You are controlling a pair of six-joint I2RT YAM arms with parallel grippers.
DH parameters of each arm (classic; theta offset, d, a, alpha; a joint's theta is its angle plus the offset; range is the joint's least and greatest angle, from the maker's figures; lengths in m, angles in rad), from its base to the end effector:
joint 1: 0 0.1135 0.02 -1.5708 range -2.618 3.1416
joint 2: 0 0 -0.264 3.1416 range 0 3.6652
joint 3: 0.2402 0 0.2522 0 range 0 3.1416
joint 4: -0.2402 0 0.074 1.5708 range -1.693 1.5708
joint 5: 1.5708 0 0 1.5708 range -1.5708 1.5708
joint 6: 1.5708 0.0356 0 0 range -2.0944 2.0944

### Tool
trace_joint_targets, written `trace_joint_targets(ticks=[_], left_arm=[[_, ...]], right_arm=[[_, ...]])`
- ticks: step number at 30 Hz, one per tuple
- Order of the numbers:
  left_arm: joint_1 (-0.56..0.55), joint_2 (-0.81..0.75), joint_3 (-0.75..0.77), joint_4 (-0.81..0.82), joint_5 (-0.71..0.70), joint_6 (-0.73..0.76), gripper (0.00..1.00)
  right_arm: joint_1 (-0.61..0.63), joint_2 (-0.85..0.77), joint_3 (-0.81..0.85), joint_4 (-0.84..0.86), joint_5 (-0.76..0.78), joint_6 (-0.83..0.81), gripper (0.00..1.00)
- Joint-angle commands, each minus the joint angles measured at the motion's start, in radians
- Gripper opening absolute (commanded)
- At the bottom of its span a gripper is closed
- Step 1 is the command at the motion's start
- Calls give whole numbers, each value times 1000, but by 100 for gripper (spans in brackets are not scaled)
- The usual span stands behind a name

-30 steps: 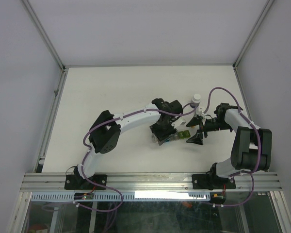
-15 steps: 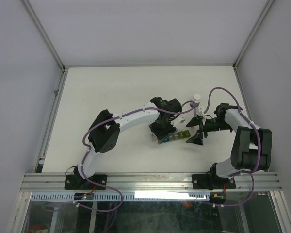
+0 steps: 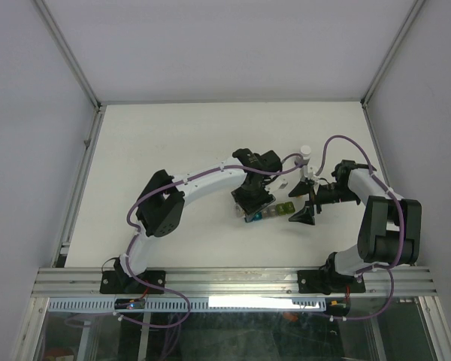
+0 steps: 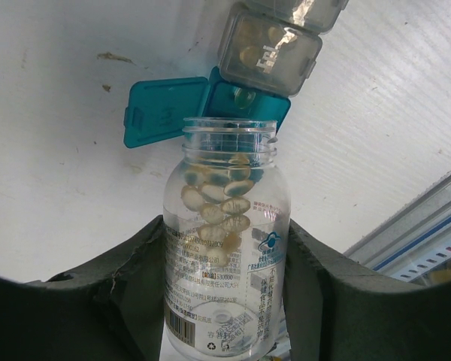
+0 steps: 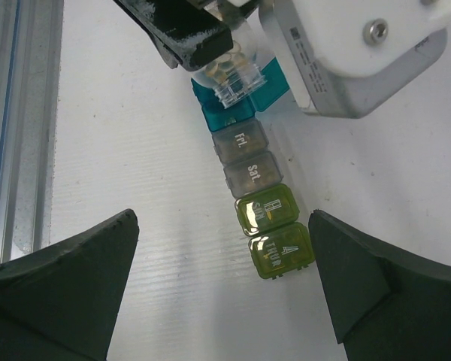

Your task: Sort the pills into containers

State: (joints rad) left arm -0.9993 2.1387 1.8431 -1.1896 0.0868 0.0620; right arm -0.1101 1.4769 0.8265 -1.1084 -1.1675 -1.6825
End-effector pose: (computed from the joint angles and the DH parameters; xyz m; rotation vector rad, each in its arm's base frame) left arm 0.2263 -0.3576 0.2130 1.5735 2.6701 -0.1800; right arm 0.2124 0.0095 0.1893 -1.4081 1.5925 1.0314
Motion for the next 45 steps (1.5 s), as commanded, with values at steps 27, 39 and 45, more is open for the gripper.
trace_joint_targets(ticks=[27, 39, 45], left_arm=[[2, -69, -17, 27, 12, -15, 0], [14, -69, -28, 16, 10, -13, 0], [31, -63, -26, 23, 42, -8, 0]], right_arm=[[-8, -15, 32, 10, -37, 8, 100], [-7, -40, 16, 61, -28, 58, 99], [-7, -44, 14, 65, -23, 63, 99]])
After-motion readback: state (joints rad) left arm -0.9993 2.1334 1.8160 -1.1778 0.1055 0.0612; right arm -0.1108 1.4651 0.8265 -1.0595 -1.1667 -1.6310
